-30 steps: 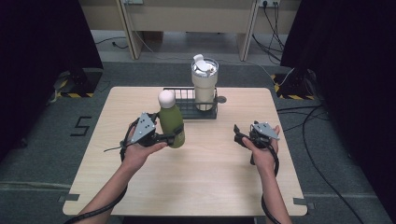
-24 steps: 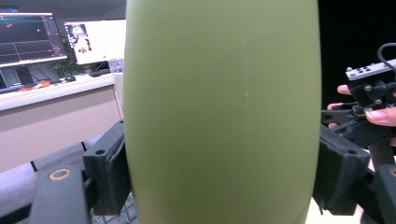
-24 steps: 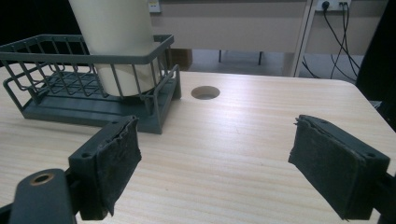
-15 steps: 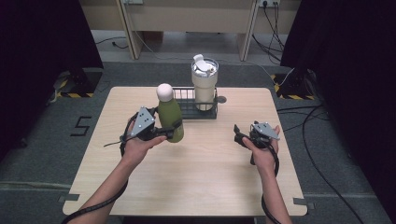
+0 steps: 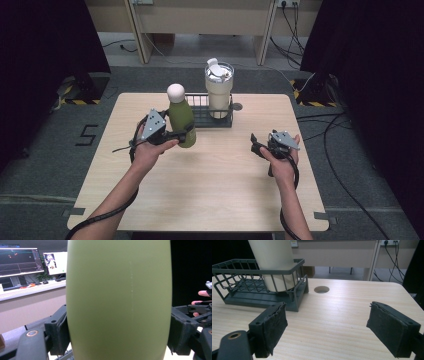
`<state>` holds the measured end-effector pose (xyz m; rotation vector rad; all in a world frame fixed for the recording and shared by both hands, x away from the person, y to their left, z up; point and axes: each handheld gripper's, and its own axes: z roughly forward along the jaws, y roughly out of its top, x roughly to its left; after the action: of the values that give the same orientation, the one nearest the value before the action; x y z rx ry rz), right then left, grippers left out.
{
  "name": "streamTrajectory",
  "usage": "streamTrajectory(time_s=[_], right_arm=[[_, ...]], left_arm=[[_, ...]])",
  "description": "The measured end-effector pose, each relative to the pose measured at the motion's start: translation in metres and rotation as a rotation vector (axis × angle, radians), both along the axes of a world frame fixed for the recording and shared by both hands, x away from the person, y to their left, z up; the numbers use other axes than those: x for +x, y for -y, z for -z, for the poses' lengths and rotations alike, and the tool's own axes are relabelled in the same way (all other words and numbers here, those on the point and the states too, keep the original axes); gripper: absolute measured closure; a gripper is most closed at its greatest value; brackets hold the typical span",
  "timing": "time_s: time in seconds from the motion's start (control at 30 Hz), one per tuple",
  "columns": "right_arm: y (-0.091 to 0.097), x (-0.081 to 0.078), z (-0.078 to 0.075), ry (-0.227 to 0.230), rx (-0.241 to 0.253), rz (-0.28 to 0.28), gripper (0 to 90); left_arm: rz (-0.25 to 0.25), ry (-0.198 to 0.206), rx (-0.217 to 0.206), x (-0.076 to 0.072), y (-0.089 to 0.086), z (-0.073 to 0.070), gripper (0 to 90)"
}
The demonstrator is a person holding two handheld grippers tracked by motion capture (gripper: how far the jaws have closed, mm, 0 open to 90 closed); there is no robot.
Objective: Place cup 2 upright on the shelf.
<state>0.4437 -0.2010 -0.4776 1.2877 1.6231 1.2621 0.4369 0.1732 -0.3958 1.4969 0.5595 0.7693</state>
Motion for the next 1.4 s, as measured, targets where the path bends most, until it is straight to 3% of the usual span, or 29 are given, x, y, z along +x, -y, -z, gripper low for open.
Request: streamTrajectory(time_s=[0.4, 1.4], right_arm=[[-0.001, 0.000, 0.001, -0.002, -0.002, -0.002, 15.1], [0.001, 0.001, 0.002, -0.003, 0.000, -0.004, 15.1]], left_arm=[[-0.035, -0.016, -0.013, 0.013, 0.002, -0.001, 20.6], [-0.093, 0.011, -0.029, 0.041, 0.008, -0.018, 20.6]])
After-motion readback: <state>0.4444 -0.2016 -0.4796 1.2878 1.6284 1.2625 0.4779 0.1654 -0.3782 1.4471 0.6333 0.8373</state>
